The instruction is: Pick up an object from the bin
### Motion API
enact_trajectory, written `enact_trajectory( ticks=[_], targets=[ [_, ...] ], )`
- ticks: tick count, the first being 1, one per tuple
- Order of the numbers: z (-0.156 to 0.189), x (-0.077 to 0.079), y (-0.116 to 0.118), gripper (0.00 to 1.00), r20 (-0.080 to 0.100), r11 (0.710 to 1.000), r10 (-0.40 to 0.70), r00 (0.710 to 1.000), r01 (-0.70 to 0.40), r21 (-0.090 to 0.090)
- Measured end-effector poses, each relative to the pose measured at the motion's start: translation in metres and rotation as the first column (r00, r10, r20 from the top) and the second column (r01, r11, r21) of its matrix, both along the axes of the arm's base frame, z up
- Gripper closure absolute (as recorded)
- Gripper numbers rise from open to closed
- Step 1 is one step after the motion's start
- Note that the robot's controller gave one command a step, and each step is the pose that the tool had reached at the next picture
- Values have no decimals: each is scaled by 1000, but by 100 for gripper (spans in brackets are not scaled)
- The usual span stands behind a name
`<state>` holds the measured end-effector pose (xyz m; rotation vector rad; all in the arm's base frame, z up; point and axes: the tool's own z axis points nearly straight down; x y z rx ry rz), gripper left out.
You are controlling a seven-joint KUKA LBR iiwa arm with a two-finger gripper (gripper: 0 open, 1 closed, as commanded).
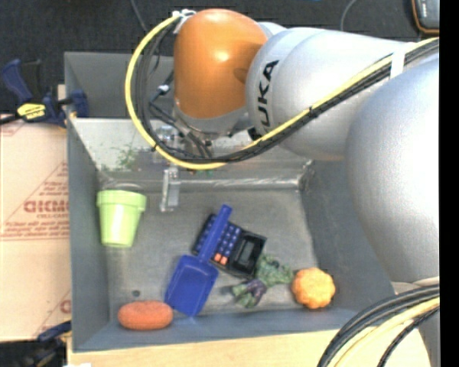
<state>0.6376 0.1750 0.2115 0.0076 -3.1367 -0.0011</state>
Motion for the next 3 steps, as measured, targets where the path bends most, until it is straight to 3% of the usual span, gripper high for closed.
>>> enact_trajectory(
  ticks=[1, 2, 3],
  targets=[
    [4, 1, -1, 0, 6, 1000, -4, 1000, 4, 1],
    [-113, -36, -96, 0, 11, 990, 144, 990, -144, -1],
    [-99, -26, -102, 0, 17, 747, 665, 747, -665, -7]
  ],
)
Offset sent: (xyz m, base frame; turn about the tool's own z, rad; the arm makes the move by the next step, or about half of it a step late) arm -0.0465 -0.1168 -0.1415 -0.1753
